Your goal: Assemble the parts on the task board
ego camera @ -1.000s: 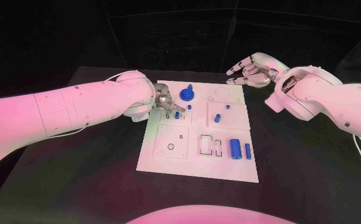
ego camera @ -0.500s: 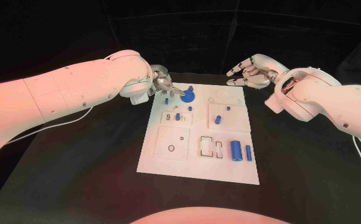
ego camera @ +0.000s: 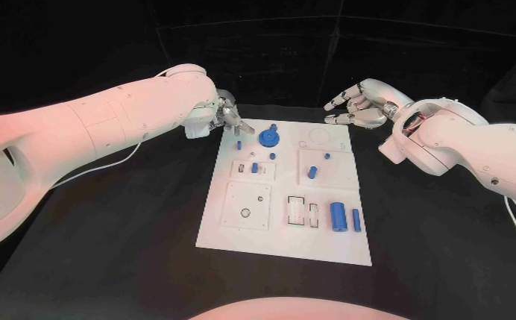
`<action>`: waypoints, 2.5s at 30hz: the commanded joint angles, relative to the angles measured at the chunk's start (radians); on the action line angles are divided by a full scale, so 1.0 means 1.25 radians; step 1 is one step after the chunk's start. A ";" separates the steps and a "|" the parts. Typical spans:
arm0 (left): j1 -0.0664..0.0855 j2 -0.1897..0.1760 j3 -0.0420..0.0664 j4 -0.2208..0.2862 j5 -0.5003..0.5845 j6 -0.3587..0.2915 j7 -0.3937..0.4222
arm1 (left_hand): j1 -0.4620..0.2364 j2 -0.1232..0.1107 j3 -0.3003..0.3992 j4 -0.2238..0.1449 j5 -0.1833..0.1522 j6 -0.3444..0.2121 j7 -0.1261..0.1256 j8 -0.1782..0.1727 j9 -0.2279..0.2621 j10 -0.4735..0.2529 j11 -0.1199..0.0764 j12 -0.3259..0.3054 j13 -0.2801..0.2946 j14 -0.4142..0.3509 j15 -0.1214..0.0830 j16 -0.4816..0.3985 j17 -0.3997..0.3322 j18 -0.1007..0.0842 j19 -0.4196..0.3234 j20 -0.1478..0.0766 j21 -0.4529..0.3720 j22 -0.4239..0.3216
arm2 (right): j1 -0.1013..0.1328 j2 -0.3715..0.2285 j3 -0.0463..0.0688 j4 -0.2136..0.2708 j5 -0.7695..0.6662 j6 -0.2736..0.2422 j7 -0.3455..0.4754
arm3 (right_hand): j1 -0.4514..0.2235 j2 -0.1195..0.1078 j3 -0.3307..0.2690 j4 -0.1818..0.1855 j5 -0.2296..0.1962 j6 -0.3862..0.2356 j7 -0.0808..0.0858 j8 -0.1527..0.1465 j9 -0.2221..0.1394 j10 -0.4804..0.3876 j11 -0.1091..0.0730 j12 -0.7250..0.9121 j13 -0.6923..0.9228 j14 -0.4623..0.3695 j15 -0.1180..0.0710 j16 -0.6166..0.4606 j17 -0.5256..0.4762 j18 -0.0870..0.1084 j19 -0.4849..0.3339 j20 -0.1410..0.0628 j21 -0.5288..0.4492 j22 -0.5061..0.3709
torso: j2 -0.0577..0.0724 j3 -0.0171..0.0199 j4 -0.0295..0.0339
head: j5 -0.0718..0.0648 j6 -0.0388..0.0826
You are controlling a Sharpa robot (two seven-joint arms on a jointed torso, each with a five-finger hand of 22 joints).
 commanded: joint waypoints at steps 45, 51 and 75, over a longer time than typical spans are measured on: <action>-0.024 0.051 -0.009 -0.075 -0.068 0.082 0.016 | 0.078 0.039 -0.014 -0.033 0.003 0.023 -0.009 0.012 -0.010 0.020 -0.007 0.029 0.016 0.083 -0.001 0.002 0.211 -0.003 0.011 0.001 0.003 0.036 | 0.002 0.006 0.000 -0.003 -0.001 0.004 0.008 | -0.002 0.002 0.003 0.001 0.004 -0.004 0.001 0.005 -0.001 -0.003 -0.001 -0.003 0.000 0.052 -0.007 -0.006 0.070 0.008 0.001 -0.004 -0.004 0.025 | -0.001 0.0005 0.0018 | 0.000 -0.006; -0.024 0.051 -0.009 -0.074 -0.068 0.084 0.022 | 0.096 0.044 -0.007 -0.045 0.003 0.023 -0.010 0.013 -0.012 0.020 -0.008 0.029 0.016 0.083 -0.002 0.002 0.211 -0.003 0.011 0.001 0.003 0.037 | 0.002 0.007 0.000 -0.004 -0.001 0.004 0.008 | -0.002 0.002 0.003 0.001 0.004 -0.004 0.001 0.005 -0.001 -0.003 -0.001 -0.003 0.000 0.052 -0.007 -0.006 0.070 0.008 0.001 -0.004 -0.004 0.025 | -0.001 0.0001 0.0016 | 0.000 -0.007; -0.022 -0.033 -0.009 0.044 0.020 -0.035 0.028 | 0.194 0.070 0.242 -0.192 -0.001 0.014 -0.015 0.015 -0.030 0.039 -0.014 0.039 0.022 0.083 -0.006 0.002 0.211 -0.002 0.010 -0.004 -0.004 0.035 | 0.002 0.004 0.000 -0.005 -0.001 0.001 0.009 | -0.002 0.002 0.003 0.001 0.004 -0.004 0.001 0.005 -0.001 -0.003 -0.001 -0.003 0.000 0.052 -0.007 -0.006 0.070 0.008 0.001 -0.004 -0.004 0.025 | -0.002 0.0011 0.0027 | 0.000 -0.009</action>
